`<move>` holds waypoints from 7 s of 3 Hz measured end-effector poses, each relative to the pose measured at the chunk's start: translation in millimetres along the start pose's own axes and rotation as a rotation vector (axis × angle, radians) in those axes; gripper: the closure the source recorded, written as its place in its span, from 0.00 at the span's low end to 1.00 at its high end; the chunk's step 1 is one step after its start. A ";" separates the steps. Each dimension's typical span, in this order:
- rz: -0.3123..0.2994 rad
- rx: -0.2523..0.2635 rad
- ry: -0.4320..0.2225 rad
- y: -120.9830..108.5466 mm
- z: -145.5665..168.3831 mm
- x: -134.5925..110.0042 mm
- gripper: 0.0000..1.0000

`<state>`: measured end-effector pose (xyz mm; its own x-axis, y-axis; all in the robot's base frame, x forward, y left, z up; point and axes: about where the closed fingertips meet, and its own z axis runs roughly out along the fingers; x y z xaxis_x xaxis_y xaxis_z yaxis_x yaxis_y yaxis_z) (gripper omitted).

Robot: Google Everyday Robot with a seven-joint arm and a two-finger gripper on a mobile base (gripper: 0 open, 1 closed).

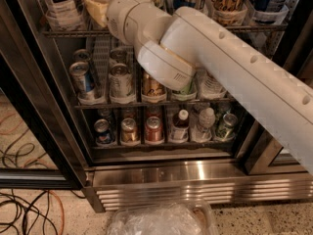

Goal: Pick coke can from top shelf of fridge

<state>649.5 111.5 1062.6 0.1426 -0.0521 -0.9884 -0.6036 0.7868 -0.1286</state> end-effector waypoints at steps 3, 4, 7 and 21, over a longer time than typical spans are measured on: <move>-0.002 0.000 -0.001 0.3 -0.1 -0.9 1.00; -0.014 0.003 -0.013 -1.3 -0.7 -6.7 1.00; -0.082 0.000 -0.076 2.5 -15.3 -28.1 1.00; -0.005 -0.329 0.129 72.3 -204.7 62.2 1.00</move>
Offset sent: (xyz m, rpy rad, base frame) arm 0.0000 0.0000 0.0000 0.0000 0.0000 0.0000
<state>454.1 39.3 975.2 0.0589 -0.1493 -0.9870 -0.8263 0.5475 -0.1322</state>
